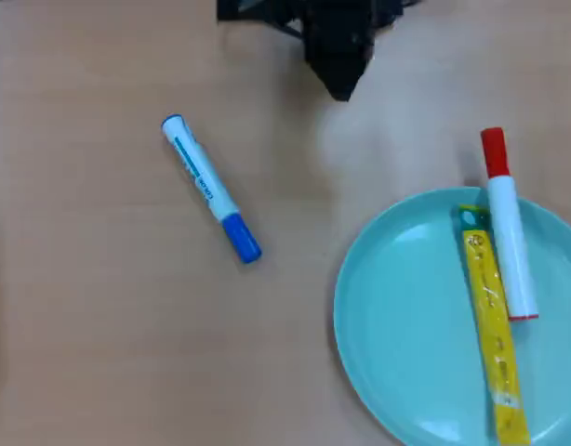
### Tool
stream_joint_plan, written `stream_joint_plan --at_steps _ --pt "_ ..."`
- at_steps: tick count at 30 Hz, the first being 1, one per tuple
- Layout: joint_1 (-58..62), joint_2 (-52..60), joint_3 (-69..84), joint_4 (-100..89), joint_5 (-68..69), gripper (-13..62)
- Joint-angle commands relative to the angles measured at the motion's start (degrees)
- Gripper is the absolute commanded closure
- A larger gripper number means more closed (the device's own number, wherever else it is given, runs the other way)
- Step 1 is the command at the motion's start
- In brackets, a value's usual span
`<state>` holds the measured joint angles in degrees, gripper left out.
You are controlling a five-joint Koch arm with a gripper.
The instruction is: Pick up the blue pen, then put it in the green bowl
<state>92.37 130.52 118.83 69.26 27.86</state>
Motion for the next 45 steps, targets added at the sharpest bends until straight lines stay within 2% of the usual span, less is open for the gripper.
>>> stream_joint_plan --at_steps 1,5,9,22,28,33,40,45 --pt "2.5 4.1 -6.0 -0.2 7.5 55.2" --pt "7.8 4.0 -9.1 0.4 7.8 47.9" --pt "10.8 0.9 -14.1 3.9 7.6 46.8" --pt "25.0 -33.8 -47.3 31.4 -3.0 44.9" --pt "28.7 -39.6 -51.2 34.3 -5.6 33.5" --pt "33.7 -42.6 -50.4 34.4 -6.5 28.2" --pt "36.7 -52.8 -50.2 35.2 -9.7 5.3" --pt "38.0 -55.3 -49.7 36.5 -9.7 -2.3"
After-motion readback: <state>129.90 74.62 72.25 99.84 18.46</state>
